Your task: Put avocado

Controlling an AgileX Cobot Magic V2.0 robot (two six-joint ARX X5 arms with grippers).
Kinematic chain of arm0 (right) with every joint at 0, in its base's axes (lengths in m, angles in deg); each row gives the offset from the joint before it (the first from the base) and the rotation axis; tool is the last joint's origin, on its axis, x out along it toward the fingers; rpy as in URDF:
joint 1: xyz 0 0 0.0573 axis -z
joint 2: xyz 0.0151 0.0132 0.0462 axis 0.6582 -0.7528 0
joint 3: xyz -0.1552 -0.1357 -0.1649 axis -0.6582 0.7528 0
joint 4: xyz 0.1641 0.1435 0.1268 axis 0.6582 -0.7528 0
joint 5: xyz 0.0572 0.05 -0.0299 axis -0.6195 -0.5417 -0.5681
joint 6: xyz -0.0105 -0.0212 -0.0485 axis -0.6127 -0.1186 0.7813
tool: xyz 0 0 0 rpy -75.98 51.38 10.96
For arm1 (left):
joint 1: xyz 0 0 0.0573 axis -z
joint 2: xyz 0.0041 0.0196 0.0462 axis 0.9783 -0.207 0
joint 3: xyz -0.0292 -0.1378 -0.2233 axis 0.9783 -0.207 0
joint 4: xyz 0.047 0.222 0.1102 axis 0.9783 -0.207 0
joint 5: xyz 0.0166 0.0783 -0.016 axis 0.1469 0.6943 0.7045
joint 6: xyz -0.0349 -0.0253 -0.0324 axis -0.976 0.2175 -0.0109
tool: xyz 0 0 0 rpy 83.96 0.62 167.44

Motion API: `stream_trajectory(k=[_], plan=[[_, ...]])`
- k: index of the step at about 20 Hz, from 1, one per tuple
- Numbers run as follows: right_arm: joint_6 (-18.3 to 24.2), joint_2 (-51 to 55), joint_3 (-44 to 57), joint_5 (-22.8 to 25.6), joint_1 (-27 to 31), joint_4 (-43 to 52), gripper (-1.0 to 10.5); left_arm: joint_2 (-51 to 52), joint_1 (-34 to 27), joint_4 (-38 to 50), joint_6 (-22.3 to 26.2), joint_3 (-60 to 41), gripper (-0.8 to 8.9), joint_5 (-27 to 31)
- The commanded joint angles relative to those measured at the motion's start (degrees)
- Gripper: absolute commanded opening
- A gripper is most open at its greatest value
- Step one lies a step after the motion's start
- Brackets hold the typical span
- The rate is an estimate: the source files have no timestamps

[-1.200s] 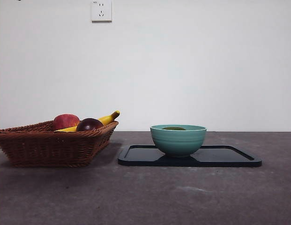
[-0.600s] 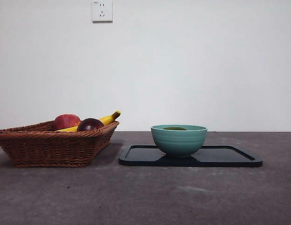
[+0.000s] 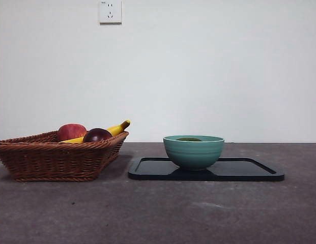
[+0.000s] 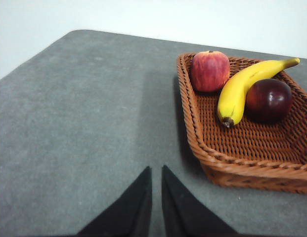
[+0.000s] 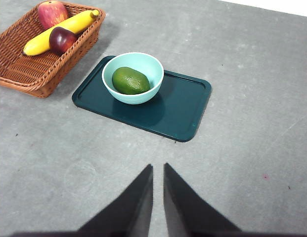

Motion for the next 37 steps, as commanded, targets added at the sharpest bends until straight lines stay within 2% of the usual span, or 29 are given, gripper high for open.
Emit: stream_trajectory(k=[1,5,21,22,23,25,27,29,32,34,37], plan=[[-0.6,-0.1,-0.5,0.1,-0.5,0.7,0.3,0.1,0.0,2.9,1.8,-2.2,0.28,0.0],[-0.6,-0.1,-0.5,0.1,-0.5,0.7,0.3,0.1,0.2,2.3,4.5,-2.2,0.28,0.0],[-0.5,0.1,-0.5,0.1,0.2,0.7,0.3,0.0,0.2,2.4,4.5,-2.2,0.28,0.0],[5.4,0.9,-0.5,1.3,2.0,1.0,0.3,0.0,0.2,2.4,4.5,-2.2,0.28,0.0],[7.5,1.4,-0.4,1.6,4.0,1.5,0.3,0.0,0.2,2.4,4.5,-2.2,0.28,0.0],[11.2,4.6,2.9,1.9,10.8,7.7,0.3,0.0,0.2,2.4,4.5,-2.2,0.28,0.0],[13.3,10.3,11.8,4.1,18.0,21.1,0.3,0.0,0.2,2.4,4.5,-2.2,0.28,0.0],[13.0,16.2,22.9,4.3,24.6,35.8,0.3,0.0,0.2,2.4,4.5,-2.2,0.28,0.0],[11.0,21.6,37.0,4.3,30.4,49.9,0.3,0.0,0.2,2.4,4.5,-2.2,0.28,0.0],[10.9,22.6,42.2,3.5,31.5,53.6,0.3,0.0,0.2,2.4,4.5,-2.2,0.28,0.0],[9.8,23.0,45.7,2.0,32.9,54.1,0.3,0.0,0.2,2.4,4.5,-2.2,0.28,0.0]])
